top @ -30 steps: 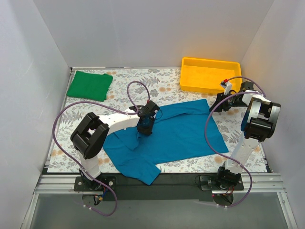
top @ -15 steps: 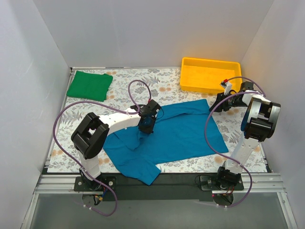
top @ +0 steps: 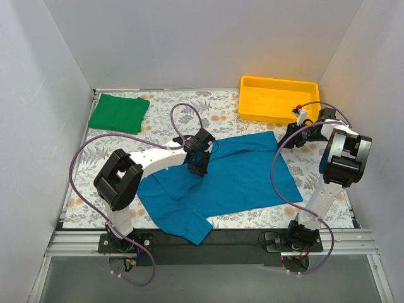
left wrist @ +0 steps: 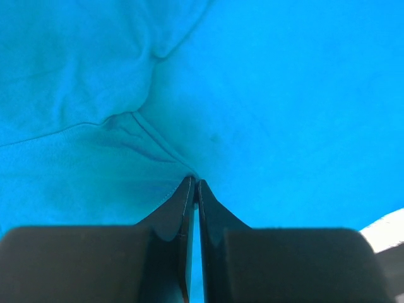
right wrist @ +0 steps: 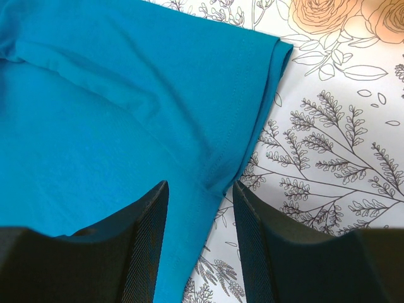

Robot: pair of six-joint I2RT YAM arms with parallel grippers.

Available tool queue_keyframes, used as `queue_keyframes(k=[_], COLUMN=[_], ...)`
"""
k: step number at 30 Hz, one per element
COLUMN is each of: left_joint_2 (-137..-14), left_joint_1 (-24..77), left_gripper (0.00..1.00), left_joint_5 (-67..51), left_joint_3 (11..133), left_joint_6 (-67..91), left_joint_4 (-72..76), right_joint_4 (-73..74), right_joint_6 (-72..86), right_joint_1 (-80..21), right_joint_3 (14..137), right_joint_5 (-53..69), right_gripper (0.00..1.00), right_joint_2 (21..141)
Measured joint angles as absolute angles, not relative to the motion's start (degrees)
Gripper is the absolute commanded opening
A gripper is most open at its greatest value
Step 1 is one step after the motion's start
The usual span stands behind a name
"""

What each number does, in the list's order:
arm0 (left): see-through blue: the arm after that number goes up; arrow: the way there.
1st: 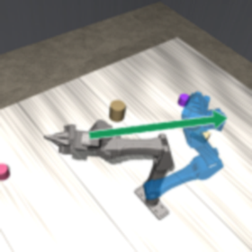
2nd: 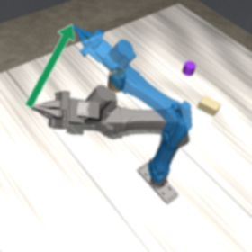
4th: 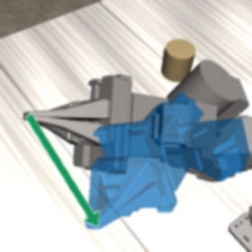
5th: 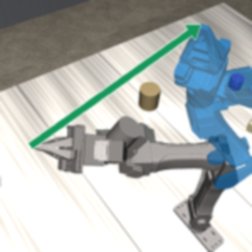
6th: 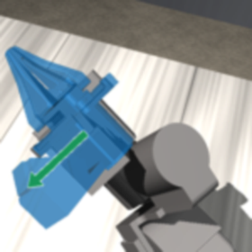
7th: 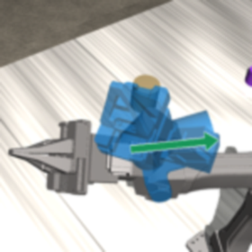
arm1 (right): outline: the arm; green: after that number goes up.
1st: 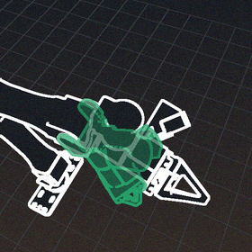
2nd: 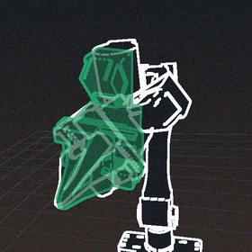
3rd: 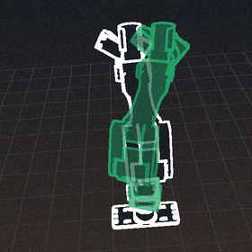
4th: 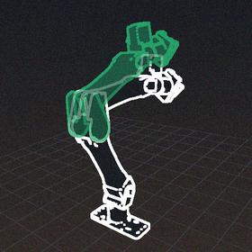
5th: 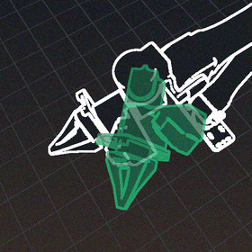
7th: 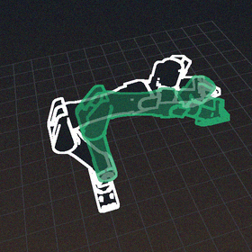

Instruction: Fold and stack the t-shirts

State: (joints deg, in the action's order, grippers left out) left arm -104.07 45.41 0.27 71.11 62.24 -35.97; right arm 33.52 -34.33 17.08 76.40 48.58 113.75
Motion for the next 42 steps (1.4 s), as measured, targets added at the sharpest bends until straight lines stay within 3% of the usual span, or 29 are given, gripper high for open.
queue_keyframes(k=[6,11,18,24,29,35,38,42], left_joint_2=[-104.6,-105.4,-105.1,-88.5,-75.9,-77.2,-80.6,-86.2], left_joint_1=[45.5,45.5,45.1,34.4,9.9,-5.3,-7.3,-7.4], left_gripper=[0.0,0.33,0.65,0.68,0.68,0.68,0.68,0.61], left_joint_5=[-0.5,-0.5,1.4,-0.1,-7.5,-15.2,-17.2,-19.2], left_joint_3=[72.0,72.9,72.6,61.1,49.6,42.3,41.7,42.6], left_joint_6=[64.5,67.0,69.8,71.8,72.9,73.6,74.1,74.4], left_joint_4=[-35.9,-35.9,-34.5,-28.0,-20.4,-17.6,-16.1,-13.6], right_joint_4=[33.5,33.5,33.8,34.1,32.6,31.4,31.1,30.8], right_joint_6=[-34.4,-34.4,-34.5,-32.8,-28.9,-26.4,-25.7,-25.4], right_joint_1=[17.1,17.1,17.1,15.5,11.4,8.3,8.6,9.0], right_joint_3=[76.4,76.4,76.8,81.0,84.6,84.5,84.5,84.2], right_joint_5=[48.6,48.6,48.5,45.2,38.5,32.8,31.4,31.1], right_gripper=[0.52,0.52,0.52,0.52,0.52,0.52,0.52,0.52], right_joint_2=[113.8,113.8,113.8,115.3,117.7,118.8,118.8,118.8])
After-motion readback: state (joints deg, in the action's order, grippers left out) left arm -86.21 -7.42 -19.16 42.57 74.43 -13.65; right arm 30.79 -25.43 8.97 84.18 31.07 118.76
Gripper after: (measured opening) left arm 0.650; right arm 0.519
